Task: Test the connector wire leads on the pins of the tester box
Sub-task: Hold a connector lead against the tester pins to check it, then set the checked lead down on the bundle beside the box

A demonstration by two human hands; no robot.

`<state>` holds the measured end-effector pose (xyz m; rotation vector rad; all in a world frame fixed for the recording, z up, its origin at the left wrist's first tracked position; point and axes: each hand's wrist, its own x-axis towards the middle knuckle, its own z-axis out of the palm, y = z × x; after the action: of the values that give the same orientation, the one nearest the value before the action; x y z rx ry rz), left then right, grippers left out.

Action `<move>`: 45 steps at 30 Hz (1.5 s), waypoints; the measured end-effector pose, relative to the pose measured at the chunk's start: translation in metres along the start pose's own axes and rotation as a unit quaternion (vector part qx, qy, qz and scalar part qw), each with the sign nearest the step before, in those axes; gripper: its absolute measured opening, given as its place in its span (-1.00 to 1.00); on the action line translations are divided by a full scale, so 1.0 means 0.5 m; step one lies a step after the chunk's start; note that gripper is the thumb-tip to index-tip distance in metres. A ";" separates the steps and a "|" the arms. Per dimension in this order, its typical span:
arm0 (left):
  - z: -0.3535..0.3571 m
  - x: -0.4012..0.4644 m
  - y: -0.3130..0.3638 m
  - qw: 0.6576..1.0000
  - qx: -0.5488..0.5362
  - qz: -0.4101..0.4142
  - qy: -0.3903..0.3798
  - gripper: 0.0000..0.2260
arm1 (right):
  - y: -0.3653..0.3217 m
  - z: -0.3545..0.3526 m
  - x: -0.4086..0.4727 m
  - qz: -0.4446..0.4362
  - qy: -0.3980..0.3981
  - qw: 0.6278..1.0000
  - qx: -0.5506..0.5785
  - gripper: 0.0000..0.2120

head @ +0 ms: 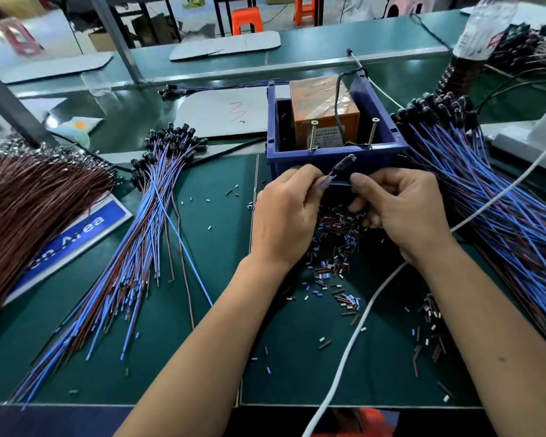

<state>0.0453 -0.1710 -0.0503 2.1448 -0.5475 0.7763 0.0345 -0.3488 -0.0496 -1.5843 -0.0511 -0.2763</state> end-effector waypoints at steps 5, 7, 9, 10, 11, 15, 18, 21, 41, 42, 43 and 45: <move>-0.002 0.003 -0.010 1.000 -0.025 0.010 -0.010 -0.94 | -0.005 0.002 0.000 0.008 -0.004 1.000 -0.001 -0.74; 0.000 0.004 -0.013 1.000 -0.025 0.005 -0.005 -0.91 | -0.005 0.005 -0.002 0.012 -0.005 1.000 0.010 -0.74; 0.004 0.005 -0.014 0.999 -0.032 -0.004 -0.010 -0.89 | -0.005 0.004 -0.002 0.017 -0.007 1.000 0.020 -0.73; 0.006 0.004 -0.014 0.999 -0.036 -0.008 -0.017 -0.87 | -0.006 0.004 -0.003 0.020 -0.006 0.999 0.026 -0.73; 0.008 0.004 -0.014 0.999 -0.041 -0.011 -0.026 -0.87 | -0.006 0.003 -0.003 0.024 -0.003 0.999 0.031 -0.73; 0.008 0.006 -0.013 0.996 -0.059 -0.023 -0.054 -0.83 | -0.001 0.002 0.000 0.032 0.004 0.999 0.038 -0.73; 0.007 0.006 -0.010 0.994 -0.078 -0.037 -0.068 -0.81 | 0.003 0.000 -0.001 0.026 0.007 0.999 0.040 -0.73; 0.006 0.003 -0.012 0.991 -0.098 -0.062 -0.072 -0.80 | 0.001 -0.001 0.001 0.034 0.031 0.998 0.046 -0.73; 0.016 -0.001 0.020 0.975 -0.194 -0.110 -0.004 -0.78 | -0.014 0.041 -0.028 0.002 -0.029 0.995 0.095 -0.89; 0.017 -0.003 0.023 0.973 -0.203 -0.109 -0.006 -0.79 | -0.015 0.043 -0.029 -0.005 -0.021 0.994 0.104 -0.88; 0.016 -0.004 0.026 0.972 -0.208 -0.107 -0.007 -0.80 | -0.018 0.042 -0.030 -0.008 -0.013 0.993 0.117 -0.88; 0.013 -0.005 0.030 0.973 -0.208 -0.101 -0.010 -0.81 | -0.021 0.039 -0.029 -0.008 -0.006 0.990 0.142 -0.86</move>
<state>0.0366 -0.1852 -0.0477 1.7851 -0.4476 0.4768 0.0213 -0.3272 -0.0425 -1.3030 -0.1070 -0.2601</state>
